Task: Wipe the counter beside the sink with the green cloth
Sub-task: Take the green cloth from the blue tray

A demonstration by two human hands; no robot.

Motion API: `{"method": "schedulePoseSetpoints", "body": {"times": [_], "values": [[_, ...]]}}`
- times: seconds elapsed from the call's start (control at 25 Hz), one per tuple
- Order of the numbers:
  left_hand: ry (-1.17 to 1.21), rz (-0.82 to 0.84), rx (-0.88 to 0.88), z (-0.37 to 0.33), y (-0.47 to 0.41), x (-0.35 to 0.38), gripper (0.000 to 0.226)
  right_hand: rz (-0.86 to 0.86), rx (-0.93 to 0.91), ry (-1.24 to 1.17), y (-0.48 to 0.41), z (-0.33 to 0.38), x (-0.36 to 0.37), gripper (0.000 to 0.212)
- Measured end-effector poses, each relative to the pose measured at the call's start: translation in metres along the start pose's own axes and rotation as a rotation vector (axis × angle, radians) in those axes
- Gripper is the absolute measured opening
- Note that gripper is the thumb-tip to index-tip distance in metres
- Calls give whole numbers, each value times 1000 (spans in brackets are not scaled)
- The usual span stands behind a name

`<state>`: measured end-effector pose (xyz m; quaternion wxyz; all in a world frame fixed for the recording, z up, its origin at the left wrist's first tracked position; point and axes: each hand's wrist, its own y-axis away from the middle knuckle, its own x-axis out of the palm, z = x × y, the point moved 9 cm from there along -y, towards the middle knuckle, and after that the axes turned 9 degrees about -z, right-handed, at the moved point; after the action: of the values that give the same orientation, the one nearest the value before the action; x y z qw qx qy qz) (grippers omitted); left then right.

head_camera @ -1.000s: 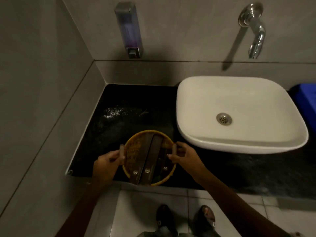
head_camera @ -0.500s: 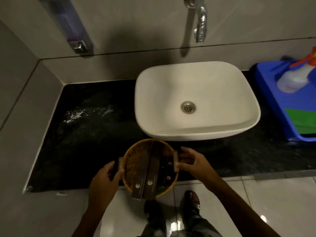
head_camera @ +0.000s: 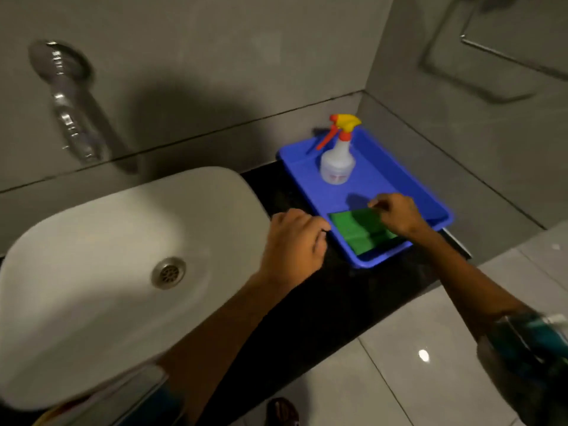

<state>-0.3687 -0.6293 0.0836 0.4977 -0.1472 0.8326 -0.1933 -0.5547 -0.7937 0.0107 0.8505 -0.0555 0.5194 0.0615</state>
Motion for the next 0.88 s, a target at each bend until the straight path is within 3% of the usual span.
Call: {"method": "schedulePoseSetpoints", "body": {"times": [0.12, 0.24, 0.32, 0.4, 0.56, 0.64, 0.76, 0.88], "values": [[-191, 316, 141, -14, -39, 113, 29, 247, -73, 392, -34, -57, 39, 56], [-196, 387, 88, -7, -58, 171, 37, 338, -89, 569, -50, -89, 53, 84], [-169, 393, 30, -2, -60, 187, 45, 383, -86, 635, -55, -90, 53, 76], [-148, 398, 14, 0, -59, 191, 60, 364, -129, 652, -52, -74, 44, 54], [7, 524, -36, 14, -66, 175, 89, 226, -320, 250, -29, 0, -9, 31], [281, 568, -86, 11, -65, 150, 67, 158, -323, -111, -17, 41, -53, 33], [558, 396, -231, 19, -63, 85, 24, 13, -197, -546, 0, 83, -111, 32], [699, 101, -435, 64, -44, -14, 16, 13, -196, -635, 27, 139, -108, 18]]}}
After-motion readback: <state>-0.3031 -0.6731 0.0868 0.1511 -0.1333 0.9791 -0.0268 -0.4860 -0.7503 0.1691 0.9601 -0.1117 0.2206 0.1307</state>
